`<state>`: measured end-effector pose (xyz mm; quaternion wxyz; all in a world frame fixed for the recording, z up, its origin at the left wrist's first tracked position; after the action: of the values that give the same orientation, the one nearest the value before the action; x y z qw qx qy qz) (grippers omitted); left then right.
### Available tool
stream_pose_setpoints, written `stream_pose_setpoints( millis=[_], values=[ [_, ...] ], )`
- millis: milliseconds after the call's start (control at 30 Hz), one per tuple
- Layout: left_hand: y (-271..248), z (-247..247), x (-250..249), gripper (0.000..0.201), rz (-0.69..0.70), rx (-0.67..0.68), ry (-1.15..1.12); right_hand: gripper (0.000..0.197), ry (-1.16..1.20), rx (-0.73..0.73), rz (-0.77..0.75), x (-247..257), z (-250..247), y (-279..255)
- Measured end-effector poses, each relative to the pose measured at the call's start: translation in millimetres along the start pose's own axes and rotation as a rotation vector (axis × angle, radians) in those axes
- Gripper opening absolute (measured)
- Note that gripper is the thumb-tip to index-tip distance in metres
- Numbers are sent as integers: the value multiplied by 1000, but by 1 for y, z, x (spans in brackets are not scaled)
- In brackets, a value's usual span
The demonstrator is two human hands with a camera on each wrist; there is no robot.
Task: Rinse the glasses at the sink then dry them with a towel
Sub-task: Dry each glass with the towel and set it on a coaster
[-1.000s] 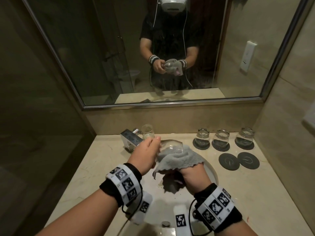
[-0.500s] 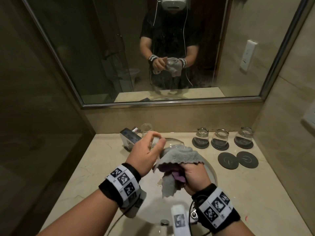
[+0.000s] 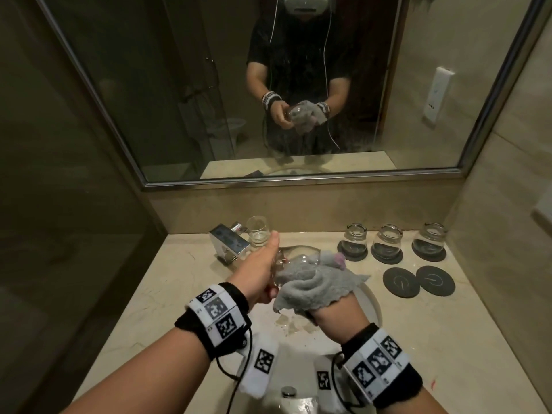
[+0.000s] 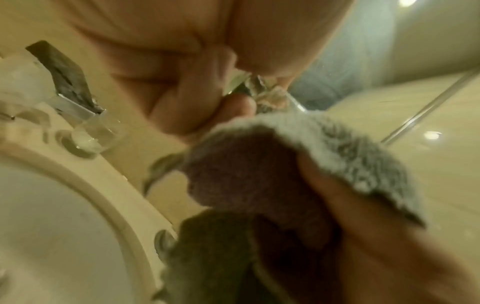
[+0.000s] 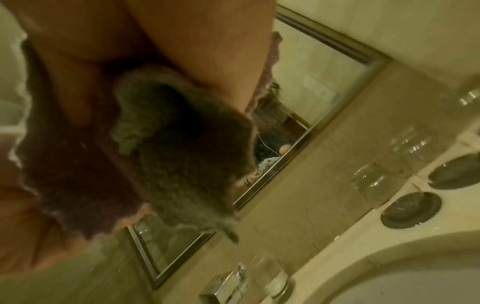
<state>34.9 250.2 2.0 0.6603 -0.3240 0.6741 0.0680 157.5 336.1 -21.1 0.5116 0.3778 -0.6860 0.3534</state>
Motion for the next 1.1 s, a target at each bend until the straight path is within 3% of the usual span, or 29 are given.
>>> stream_pose_setpoints(
  millis=[67, 100, 167, 200, 233, 333, 367, 400, 467, 500, 533, 567, 600, 633, 667, 767, 833, 900, 967, 1067, 1100],
  values=[
    [-2, 1, -2, 50, 186, -99, 190, 16, -41, -62, -215, 0, -4, 4],
    [-4, -1, -3, 43, 327, -158, 362, 12, 4, 6, -255, -6, -2, 8],
    [-8, -2, -5, 33, 473, -184, 577, 29, 254, 109, -245, -8, 0, 8],
    [-7, -3, -5, 33, 467, -160, 583, 26, 402, 236, -256, -15, 3, 10],
    [-5, -4, -3, 36, 404, -126, 508, 22, 357, 212, -323, -11, -2, 10],
    [0, -1, -1, 59, 89, -25, 86, 22, -379, -2, -479, -6, -4, 16],
    [0, 0, -2, 56, 74, -45, 88, 28, -456, -1, -528, -13, -3, 20],
    [-2, 1, -4, 47, 143, -80, 184, 30, -322, 27, -511, -14, -3, 18],
    [-7, 0, -7, 31, 357, -143, 503, 18, 351, 157, -375, -7, 5, 14],
    [-9, 0, -6, 32, 441, -149, 628, 16, 643, 85, -272, -8, 5, 13],
    [-10, -1, -5, 37, 498, -141, 705, 16, 975, 154, -128, -8, 8, 9],
    [-11, 0, -4, 41, 521, -137, 730, 17, 1131, 240, -98, -10, 9, 10],
    [-11, 1, -4, 42, 519, -136, 716, 32, 1118, 269, -96, -13, 9, 12],
    [-10, 1, -5, 38, 502, -132, 681, 50, 1030, 273, -88, -16, 12, 11],
    [-10, 2, -8, 30, 484, -127, 622, 56, 964, 267, -94, -18, 12, 10],
    [-9, 2, -16, 20, 415, -111, 471, 16, 516, 224, 9, -18, 3, 1],
    [-8, 1, -19, 27, 327, -74, 387, 29, 203, 176, 118, -15, -5, -7],
    [-6, -1, -17, 35, 197, -54, 279, 33, 7, 185, 117, -16, -13, -5],
    [-5, -3, -13, 41, 96, -67, 174, 34, -331, 159, -27, -1, -13, -5],
    [-4, -9, -6, 43, 16, -105, 45, 26, -908, -89, -557, 10, -16, -5],
    [-5, -11, -5, 43, 1, -119, 8, 29, -984, -124, -598, 8, -14, -6]
  ],
)
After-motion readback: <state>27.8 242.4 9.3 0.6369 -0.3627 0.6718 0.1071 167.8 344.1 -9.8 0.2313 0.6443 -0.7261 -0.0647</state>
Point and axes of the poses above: each hand's wrist, its own y-axis towards the middle knuckle, its own z-axis out of the palm, x = y × z, the point moved 3 cm from there along y, towards the middle knuckle, and after that the axes turned 9 degrees about x, right-handed, at the moved point
